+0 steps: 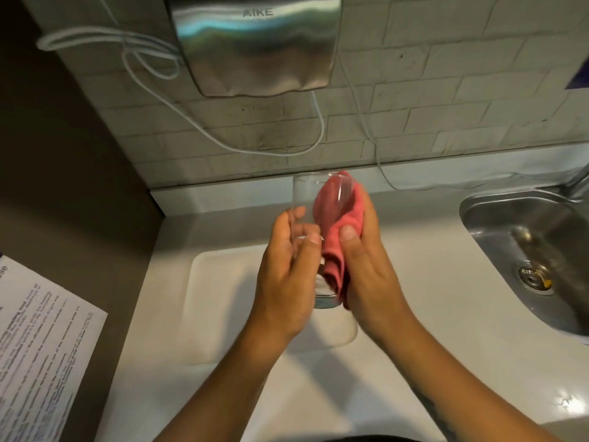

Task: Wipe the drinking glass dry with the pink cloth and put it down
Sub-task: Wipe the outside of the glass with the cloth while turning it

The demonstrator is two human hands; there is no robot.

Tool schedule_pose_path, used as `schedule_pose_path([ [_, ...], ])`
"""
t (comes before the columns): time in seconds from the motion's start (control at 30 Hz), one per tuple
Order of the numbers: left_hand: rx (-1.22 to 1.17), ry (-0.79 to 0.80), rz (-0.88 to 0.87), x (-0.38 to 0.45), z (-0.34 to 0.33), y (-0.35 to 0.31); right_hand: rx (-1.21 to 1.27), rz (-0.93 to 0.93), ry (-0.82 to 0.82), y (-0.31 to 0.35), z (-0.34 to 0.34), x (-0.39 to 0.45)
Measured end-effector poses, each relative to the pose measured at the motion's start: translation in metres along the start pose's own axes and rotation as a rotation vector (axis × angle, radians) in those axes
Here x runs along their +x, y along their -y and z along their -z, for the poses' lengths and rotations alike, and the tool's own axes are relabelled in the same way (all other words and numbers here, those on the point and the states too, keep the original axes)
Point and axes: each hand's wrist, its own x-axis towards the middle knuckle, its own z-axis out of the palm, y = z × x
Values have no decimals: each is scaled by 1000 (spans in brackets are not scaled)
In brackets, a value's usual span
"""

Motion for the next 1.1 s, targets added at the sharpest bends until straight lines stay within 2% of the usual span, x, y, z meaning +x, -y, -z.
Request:
schedule_pose_path([
  [0.17,-96,3,0,8,4,4,-176,55,26,-17,-13,-30],
  [0.27,-152,39,25,0,-2,9,-53,-16,-14,-3,-5,-4],
  [0.33,-176,34,39,-2,-4,10,-17,6,-51,1,-2,5],
  [0.47,-108,-16,-33,11,6,4,-204,65,1,-11,-20,-25],
  [0.6,-53,67,-37,15,10,5,-146,10,-26,-10,-21,-22],
  [0.77,-186,128,45,2,-1,12,-141,57,-141,13,-4,18],
  [0.9,-210,69,9,12,8,9,-249,69,-42,-3,-19,-19],
  [0.97,-203,89,-3,16,14,8,-286,95,-39,-10,-25,-31],
  [1.03,-209,128,14,15,14,6,-218,95,-39,-5,-21,-19],
  [1.1,-298,177,58,12,11,4,-43,54,-71,4,-14,0],
])
